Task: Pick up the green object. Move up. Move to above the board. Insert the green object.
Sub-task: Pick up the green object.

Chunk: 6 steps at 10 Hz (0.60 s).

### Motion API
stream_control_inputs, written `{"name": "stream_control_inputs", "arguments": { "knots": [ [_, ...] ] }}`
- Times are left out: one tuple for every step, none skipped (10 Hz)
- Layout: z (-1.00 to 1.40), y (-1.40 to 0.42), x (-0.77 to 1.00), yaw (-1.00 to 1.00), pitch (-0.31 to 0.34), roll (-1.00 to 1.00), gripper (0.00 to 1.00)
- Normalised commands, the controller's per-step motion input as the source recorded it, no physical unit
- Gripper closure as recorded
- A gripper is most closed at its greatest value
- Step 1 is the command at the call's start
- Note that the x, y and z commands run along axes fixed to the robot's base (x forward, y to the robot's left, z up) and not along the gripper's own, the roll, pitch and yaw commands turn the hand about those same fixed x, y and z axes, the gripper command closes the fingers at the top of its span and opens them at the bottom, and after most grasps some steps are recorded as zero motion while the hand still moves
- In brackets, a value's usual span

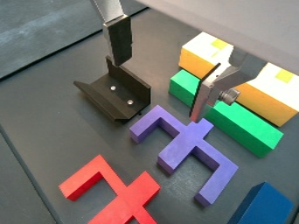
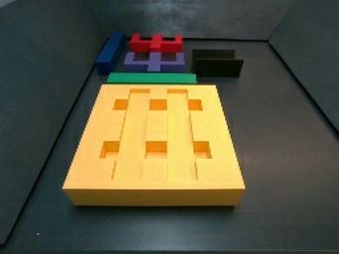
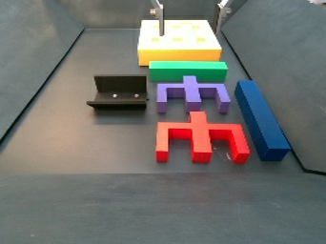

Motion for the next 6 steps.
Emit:
{"name": "stream_control_inputs", "arguments": {
  "knots": [
    [0.0,0.0,0.0,0.0,-0.004,0.0,0.0],
    [-0.03,0.03,-0.25,0.0,-0.137,-0.08,0.0],
    [-0.1,0.0,-0.32,-0.05,-0.141,-0.05,0.0],
    [-0.06,0.0,-0.09,-0.07,-0.129,-0.06,0.0],
    [0.01,-0.49,0.11,-0.25,0.0,0.08,0.0],
    [0.01,-0.44,0.1,-0.69,-0.041,0.0,0.0]
  ]
}}
